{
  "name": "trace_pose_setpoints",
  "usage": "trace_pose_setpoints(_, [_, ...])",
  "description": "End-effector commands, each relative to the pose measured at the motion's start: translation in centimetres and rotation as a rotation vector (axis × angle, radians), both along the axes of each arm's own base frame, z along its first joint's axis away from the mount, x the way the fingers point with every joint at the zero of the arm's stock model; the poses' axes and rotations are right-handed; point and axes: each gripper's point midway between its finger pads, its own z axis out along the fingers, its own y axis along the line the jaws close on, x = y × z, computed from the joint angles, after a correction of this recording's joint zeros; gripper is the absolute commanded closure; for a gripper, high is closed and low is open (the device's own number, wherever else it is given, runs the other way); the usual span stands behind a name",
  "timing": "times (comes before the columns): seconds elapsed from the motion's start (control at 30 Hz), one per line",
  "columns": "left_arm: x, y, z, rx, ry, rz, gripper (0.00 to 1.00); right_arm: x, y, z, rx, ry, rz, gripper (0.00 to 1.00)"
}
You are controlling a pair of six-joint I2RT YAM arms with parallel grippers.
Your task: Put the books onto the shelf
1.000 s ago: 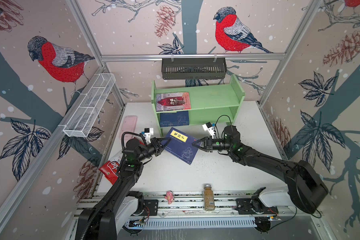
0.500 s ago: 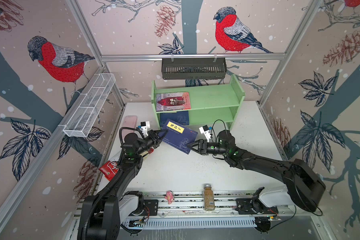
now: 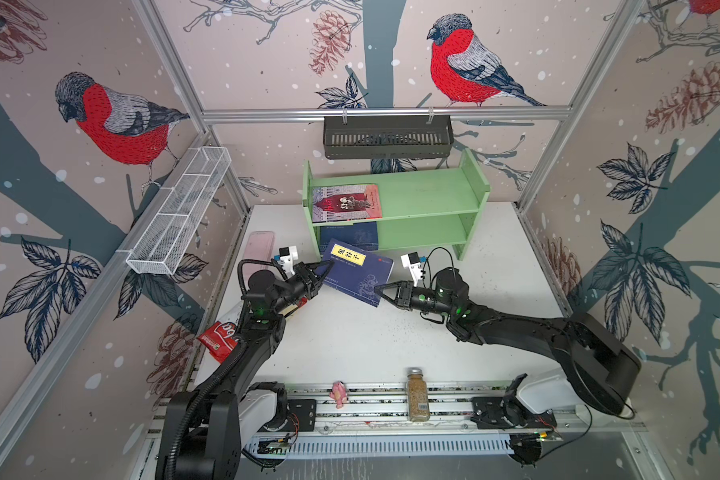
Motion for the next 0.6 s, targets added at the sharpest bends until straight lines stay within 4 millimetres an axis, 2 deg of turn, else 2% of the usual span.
trace_pose_setpoints(0.0, [-0.3, 0.1, 0.7, 0.022, -0.079, -0.008, 0.95, 1.1, -0.6, 1.1, 0.039, -0.046, -0.022, 0.97])
trace_pose_setpoints(0.03, [-0.4, 0.1, 0.6, 0.028, -0.083, -0.015, 0.88, 1.0, -0.7, 1.1, 0.037, -0.046, 0.001, 0.97])
trace_pose_setpoints(0.13, [-0.8, 0.3, 0.3, 0.046, -0.105, -0.026, 0.58, 0.3, -1.1, 0.9, 0.020, -0.044, 0.062, 0.97])
trace_pose_setpoints(0.27, [-1.6, 0.2, 0.2, 0.057, -0.147, -0.060, 0.54, 0.0, -1.8, 0.1, -0.036, -0.040, 0.119, 0.98])
trace_pose_setpoints(0.57, [-1.8, -0.2, -0.3, 0.076, -0.165, -0.104, 0.46, -0.9, -2.3, 1.2, -0.055, -0.087, 0.220, 0.98])
